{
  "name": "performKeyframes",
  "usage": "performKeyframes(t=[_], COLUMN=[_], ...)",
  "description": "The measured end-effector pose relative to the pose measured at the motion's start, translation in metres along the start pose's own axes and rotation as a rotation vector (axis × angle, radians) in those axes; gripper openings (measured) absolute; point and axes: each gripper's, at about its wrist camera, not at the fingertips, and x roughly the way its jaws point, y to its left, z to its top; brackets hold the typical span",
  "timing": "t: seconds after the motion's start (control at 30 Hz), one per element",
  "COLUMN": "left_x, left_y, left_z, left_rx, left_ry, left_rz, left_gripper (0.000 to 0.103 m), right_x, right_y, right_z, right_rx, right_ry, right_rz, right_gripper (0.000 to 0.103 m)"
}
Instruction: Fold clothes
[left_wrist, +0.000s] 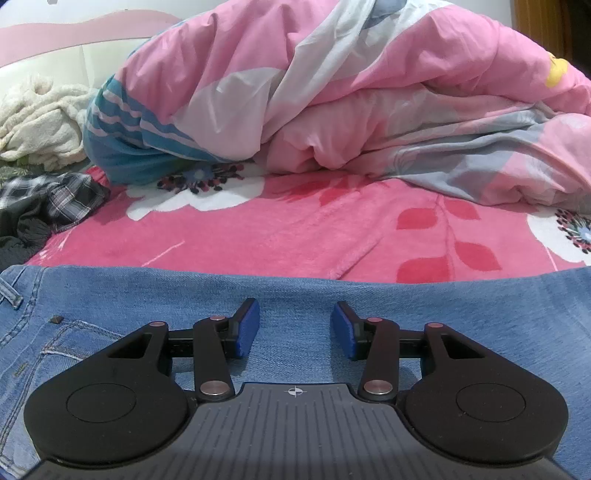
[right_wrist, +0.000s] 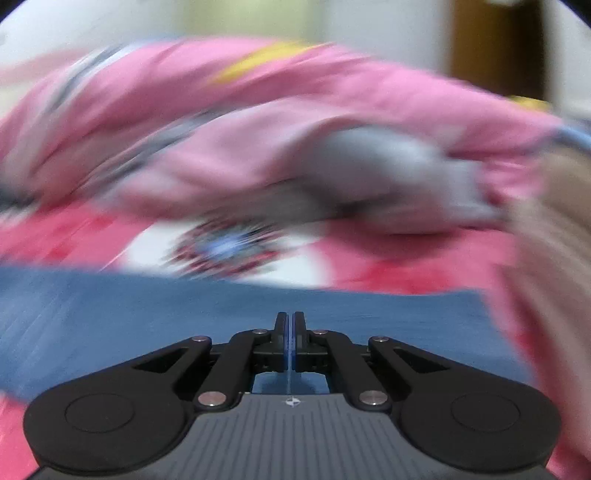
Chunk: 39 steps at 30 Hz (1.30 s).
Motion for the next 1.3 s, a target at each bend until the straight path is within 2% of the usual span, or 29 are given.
performKeyframes(t=[0.07, 0.1, 0.17, 0.27, 0.3, 0.33, 0.47, 0.57, 0.63, 0.67, 0.73, 0.77, 0.8, 0.87, 0.97, 1.03, 1.07, 1.13, 1.23, 1.3], left_x=[0.000, 0.000, 0.000, -0.001, -0.001, -0.001, -0.001, -0.001, -0.001, -0.001, -0.001, -0.001, -0.001, -0.001, -0.002, -0.004, -0.005, -0.011, -0.031, -0.047], left_y=[0.000, 0.000, 0.001, 0.002, 0.002, 0.002, 0.000, 0.002, 0.004, 0.005, 0.005, 0.005, 0.005, 0.004, 0.006, 0.007, 0.008, 0.016, 0.040, 0.056], left_z=[0.000, 0.000, 0.000, 0.000, 0.000, 0.000, 0.000, 0.000, 0.000, 0.000, 0.001, 0.001, 0.001, 0.001, 0.001, 0.000, 0.000, 0.004, 0.013, 0.017], left_rx=[-0.002, -0.003, -0.008, -0.011, -0.011, -0.010, -0.001, -0.006, -0.013, -0.015, -0.019, -0.019, -0.019, -0.020, -0.029, -0.030, -0.030, -0.067, -0.194, -0.242], left_ry=[0.001, 0.001, 0.002, 0.002, 0.002, 0.002, 0.000, 0.000, 0.001, 0.003, 0.007, 0.007, 0.007, 0.007, 0.007, 0.008, 0.008, 0.024, 0.006, -0.035], left_rz=[-0.002, -0.006, -0.013, -0.017, -0.017, -0.016, -0.008, -0.014, -0.021, -0.024, -0.027, -0.026, -0.024, -0.023, -0.029, -0.033, -0.035, -0.072, -0.177, -0.210], left_gripper=[0.045, 0.045, 0.045, 0.045, 0.045, 0.045, 0.045, 0.045, 0.045, 0.045, 0.046, 0.046, 0.046, 0.046, 0.047, 0.047, 0.047, 0.047, 0.047, 0.047], right_x=[0.019, 0.028, 0.041, 0.030, 0.027, 0.025, 0.027, 0.065, 0.061, 0.054, 0.036, 0.027, 0.017, -0.003, -0.012, -0.026, -0.036, -0.052, -0.072, -0.071], right_y=[-0.013, -0.033, -0.091, -0.152, -0.145, -0.133, -0.096, -0.117, -0.132, -0.125, -0.103, -0.087, -0.071, -0.055, -0.058, -0.080, -0.090, -0.086, -0.044, -0.003], right_z=[-0.001, -0.003, -0.008, -0.007, -0.003, 0.000, 0.012, 0.016, 0.023, 0.028, 0.032, 0.031, 0.028, 0.012, -0.025, -0.041, -0.045, -0.038, -0.016, 0.003], right_rx=[0.000, 0.030, 0.186, 0.432, 0.377, 0.325, 0.233, 0.277, 0.365, 0.330, 0.232, 0.211, 0.213, 0.248, 0.215, 0.265, 0.298, 0.279, 0.213, 0.162], right_ry=[0.045, 0.065, 0.091, 0.069, 0.064, 0.044, 0.002, 0.119, 0.095, 0.091, 0.029, 0.009, -0.001, 0.003, 0.103, 0.114, 0.113, 0.132, 0.043, -0.008], right_rz=[-0.047, -0.130, -0.295, -0.384, -0.395, -0.363, -0.165, -0.292, -0.412, -0.512, -0.501, -0.431, -0.326, -0.050, -0.096, -0.284, -0.377, -0.526, -0.411, -0.293], right_gripper=[0.000, 0.000, 0.000, 0.000, 0.000, 0.000, 0.000, 0.000, 0.000, 0.000, 0.000, 0.000, 0.001, 0.004, 0.004, 0.002, 0.006, 0.006, 0.006, 0.006])
